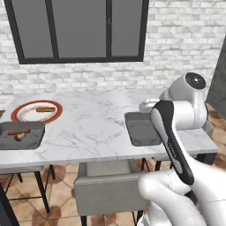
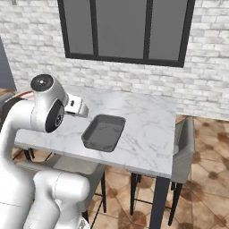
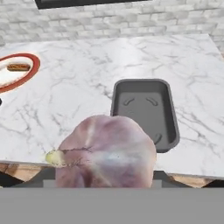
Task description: Place one cooked food and one vegetable from the large plate to each tupperware container.
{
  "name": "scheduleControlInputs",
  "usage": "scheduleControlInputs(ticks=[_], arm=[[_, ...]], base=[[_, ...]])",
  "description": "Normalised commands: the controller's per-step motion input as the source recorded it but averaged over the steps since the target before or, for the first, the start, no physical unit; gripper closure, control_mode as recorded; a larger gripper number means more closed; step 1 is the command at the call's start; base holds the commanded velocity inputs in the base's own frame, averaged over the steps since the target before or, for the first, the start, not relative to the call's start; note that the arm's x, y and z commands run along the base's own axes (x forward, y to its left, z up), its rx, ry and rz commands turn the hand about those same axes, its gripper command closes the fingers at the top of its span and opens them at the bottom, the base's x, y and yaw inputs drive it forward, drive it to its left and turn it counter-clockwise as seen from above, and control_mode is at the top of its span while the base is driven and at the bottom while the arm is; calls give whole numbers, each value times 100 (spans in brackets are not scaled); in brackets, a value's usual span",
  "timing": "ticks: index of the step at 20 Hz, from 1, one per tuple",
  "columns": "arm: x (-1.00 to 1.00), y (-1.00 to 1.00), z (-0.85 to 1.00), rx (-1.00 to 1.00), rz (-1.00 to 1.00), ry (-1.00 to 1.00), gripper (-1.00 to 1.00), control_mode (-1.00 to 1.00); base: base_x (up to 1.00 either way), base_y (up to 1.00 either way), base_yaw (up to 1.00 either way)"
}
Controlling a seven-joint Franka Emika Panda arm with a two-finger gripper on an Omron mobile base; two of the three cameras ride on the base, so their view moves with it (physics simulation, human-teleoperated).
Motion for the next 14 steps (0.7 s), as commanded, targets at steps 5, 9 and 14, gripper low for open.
scheduleControlInputs(ticks=[5, 9, 14], arm=[[86, -51, -59, 0, 0, 16, 100, -100], [74, -38, -70, 0, 0, 7, 100, -100], [67, -4, -75, -4, 0, 4, 100, -100]], base=[[0, 0, 0], [0, 0, 0], [0, 0, 0]])
